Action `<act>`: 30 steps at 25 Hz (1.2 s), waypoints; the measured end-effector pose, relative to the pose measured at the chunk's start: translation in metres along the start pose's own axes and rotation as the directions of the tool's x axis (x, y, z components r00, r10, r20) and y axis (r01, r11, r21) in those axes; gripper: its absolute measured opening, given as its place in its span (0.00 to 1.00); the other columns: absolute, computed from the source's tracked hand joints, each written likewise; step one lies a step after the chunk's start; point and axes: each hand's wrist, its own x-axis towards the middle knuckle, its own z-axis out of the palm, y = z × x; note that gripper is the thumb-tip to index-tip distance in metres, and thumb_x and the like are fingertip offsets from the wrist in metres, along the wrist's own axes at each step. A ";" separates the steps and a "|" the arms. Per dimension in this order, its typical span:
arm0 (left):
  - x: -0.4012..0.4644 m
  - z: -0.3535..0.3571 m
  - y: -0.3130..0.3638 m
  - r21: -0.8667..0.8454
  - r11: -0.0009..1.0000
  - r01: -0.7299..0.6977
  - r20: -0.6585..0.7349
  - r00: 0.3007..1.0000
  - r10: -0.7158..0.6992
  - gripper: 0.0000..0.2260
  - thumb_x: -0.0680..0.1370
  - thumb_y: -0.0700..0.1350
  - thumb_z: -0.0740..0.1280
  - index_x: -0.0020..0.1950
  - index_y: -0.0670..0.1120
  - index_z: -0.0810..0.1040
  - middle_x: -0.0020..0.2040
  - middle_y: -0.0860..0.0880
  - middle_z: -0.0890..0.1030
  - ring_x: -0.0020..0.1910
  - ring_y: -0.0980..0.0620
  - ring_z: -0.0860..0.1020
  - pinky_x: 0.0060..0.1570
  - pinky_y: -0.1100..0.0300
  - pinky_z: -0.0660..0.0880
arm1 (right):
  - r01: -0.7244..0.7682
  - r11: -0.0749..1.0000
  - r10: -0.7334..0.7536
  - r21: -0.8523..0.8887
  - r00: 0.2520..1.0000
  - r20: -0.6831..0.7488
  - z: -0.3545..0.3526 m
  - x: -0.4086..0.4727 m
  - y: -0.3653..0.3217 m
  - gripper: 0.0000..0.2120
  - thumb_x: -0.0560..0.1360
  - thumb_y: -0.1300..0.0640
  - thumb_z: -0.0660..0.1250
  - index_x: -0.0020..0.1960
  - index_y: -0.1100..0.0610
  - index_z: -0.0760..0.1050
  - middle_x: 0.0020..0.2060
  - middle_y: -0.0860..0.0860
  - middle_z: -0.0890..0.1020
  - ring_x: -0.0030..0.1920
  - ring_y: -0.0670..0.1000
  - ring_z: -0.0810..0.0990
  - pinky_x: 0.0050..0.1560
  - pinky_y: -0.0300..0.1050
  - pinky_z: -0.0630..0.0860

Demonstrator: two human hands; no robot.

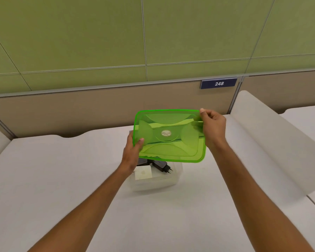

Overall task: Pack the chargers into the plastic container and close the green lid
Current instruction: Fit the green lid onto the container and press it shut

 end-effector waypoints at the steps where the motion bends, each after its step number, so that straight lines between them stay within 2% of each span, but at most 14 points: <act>1: -0.001 -0.004 0.000 -0.071 0.997 0.018 -0.008 1.000 -0.018 0.19 0.79 0.44 0.62 0.70 0.52 0.65 0.61 0.49 0.77 0.57 0.49 0.77 0.54 0.55 0.77 | -0.027 1.000 0.027 0.013 0.999 -0.017 0.004 0.000 0.006 0.05 0.77 0.57 0.67 0.46 0.59 0.78 0.41 0.62 0.81 0.40 0.58 0.79 0.42 0.56 0.79; 3: -0.002 -0.011 0.000 -0.171 0.983 0.062 -0.054 0.996 -0.072 0.20 0.79 0.40 0.63 0.70 0.51 0.66 0.59 0.48 0.78 0.54 0.49 0.79 0.50 0.55 0.79 | -0.058 0.998 0.058 -0.030 0.998 -0.020 0.010 0.001 0.022 0.05 0.76 0.57 0.68 0.47 0.59 0.77 0.41 0.59 0.80 0.39 0.56 0.78 0.39 0.51 0.78; 5: 0.001 -0.018 0.000 -0.231 0.968 0.098 -0.124 0.984 -0.129 0.19 0.77 0.38 0.64 0.68 0.47 0.70 0.58 0.45 0.79 0.54 0.46 0.79 0.53 0.49 0.78 | -0.063 0.980 0.068 -0.189 0.997 0.020 0.013 0.001 0.040 0.07 0.75 0.55 0.68 0.50 0.59 0.77 0.42 0.57 0.80 0.39 0.53 0.78 0.40 0.50 0.77; 7: 0.005 -0.027 -0.002 -0.255 0.960 0.112 -0.195 0.967 -0.165 0.15 0.77 0.37 0.63 0.64 0.43 0.74 0.56 0.43 0.80 0.54 0.45 0.78 0.55 0.49 0.77 | -0.096 0.956 0.115 -0.277 0.992 0.054 0.014 0.000 0.058 0.04 0.73 0.57 0.69 0.46 0.57 0.79 0.40 0.56 0.81 0.37 0.54 0.79 0.42 0.51 0.78; 8: 0.006 -0.031 -0.003 -0.261 0.958 0.122 -0.216 0.959 -0.181 0.14 0.77 0.37 0.63 0.62 0.41 0.76 0.54 0.44 0.80 0.52 0.47 0.78 0.54 0.51 0.77 | -0.128 0.955 0.149 -0.269 0.987 0.062 0.013 -0.001 0.066 0.01 0.73 0.59 0.69 0.42 0.56 0.79 0.39 0.56 0.81 0.36 0.54 0.79 0.41 0.51 0.78; 10: 0.005 -0.036 -0.008 -0.257 0.951 0.169 -0.216 0.950 -0.227 0.11 0.78 0.37 0.62 0.58 0.41 0.79 0.51 0.47 0.81 0.50 0.48 0.79 0.53 0.52 0.77 | -0.184 0.955 0.199 -0.231 0.979 0.040 0.012 -0.002 0.082 0.04 0.73 0.61 0.69 0.40 0.55 0.79 0.38 0.56 0.81 0.35 0.53 0.78 0.40 0.49 0.78; 12: 0.001 -0.037 -0.015 -0.238 0.943 0.234 -0.179 0.943 -0.280 0.11 0.78 0.36 0.61 0.56 0.44 0.80 0.52 0.45 0.82 0.51 0.46 0.79 0.57 0.51 0.75 | -0.218 0.952 0.221 -0.214 0.975 -0.012 0.014 -0.004 0.095 0.02 0.73 0.61 0.69 0.45 0.57 0.80 0.40 0.55 0.81 0.38 0.52 0.78 0.42 0.47 0.77; 14: -0.004 -0.039 -0.024 -0.223 0.933 0.284 -0.139 0.938 -0.319 0.13 0.78 0.36 0.60 0.58 0.44 0.80 0.55 0.43 0.82 0.53 0.45 0.79 0.59 0.50 0.74 | -0.257 0.947 0.249 -0.191 0.966 -0.064 0.018 -0.005 0.105 0.06 0.73 0.60 0.70 0.49 0.58 0.80 0.42 0.55 0.82 0.40 0.52 0.78 0.45 0.45 0.77; 17: -0.011 -0.047 -0.034 -0.163 0.934 0.319 -0.168 0.924 -0.345 0.12 0.77 0.37 0.62 0.58 0.42 0.80 0.54 0.44 0.82 0.52 0.46 0.80 0.58 0.53 0.74 | -0.282 0.935 0.275 -0.215 0.959 -0.064 0.025 -0.006 0.115 0.06 0.74 0.57 0.69 0.49 0.58 0.81 0.43 0.54 0.82 0.44 0.52 0.79 0.49 0.46 0.76; 20: -0.023 -0.052 -0.050 0.012 0.949 0.316 -0.286 0.910 -0.299 0.11 0.77 0.42 0.64 0.56 0.46 0.82 0.49 0.48 0.83 0.49 0.49 0.79 0.50 0.57 0.73 | -0.245 0.915 0.275 -0.322 0.960 0.051 0.036 -0.008 0.123 0.10 0.76 0.57 0.66 0.54 0.58 0.81 0.48 0.54 0.83 0.48 0.52 0.78 0.51 0.44 0.74; 23: -0.037 -0.049 -0.064 0.194 0.951 0.240 -0.360 0.919 -0.159 0.11 0.78 0.45 0.62 0.55 0.47 0.81 0.40 0.55 0.81 0.43 0.52 0.77 0.42 0.59 0.70 | -0.199 0.868 0.281 -0.455 0.952 0.120 0.048 -0.007 0.129 0.13 0.78 0.55 0.63 0.59 0.58 0.79 0.55 0.55 0.82 0.49 0.52 0.74 0.50 0.40 0.68; 26: -0.039 -0.048 -0.073 0.273 0.938 0.214 -0.390 0.916 -0.095 0.12 0.79 0.46 0.61 0.58 0.44 0.79 0.33 0.61 0.73 0.36 0.57 0.73 0.44 0.58 0.67 | -0.159 0.834 0.286 -0.529 0.944 0.167 0.056 -0.004 0.135 0.16 0.80 0.52 0.60 0.60 0.60 0.78 0.57 0.58 0.81 0.53 0.56 0.76 0.51 0.42 0.67; 30: -0.043 -0.050 -0.084 0.269 0.931 0.246 -0.374 0.918 -0.134 0.14 0.79 0.48 0.62 0.63 0.48 0.77 0.33 0.61 0.74 0.40 0.50 0.74 0.45 0.58 0.69 | -0.114 0.800 0.296 -0.589 0.929 0.222 0.057 0.000 0.144 0.17 0.80 0.52 0.59 0.60 0.63 0.77 0.57 0.61 0.81 0.57 0.60 0.77 0.54 0.47 0.71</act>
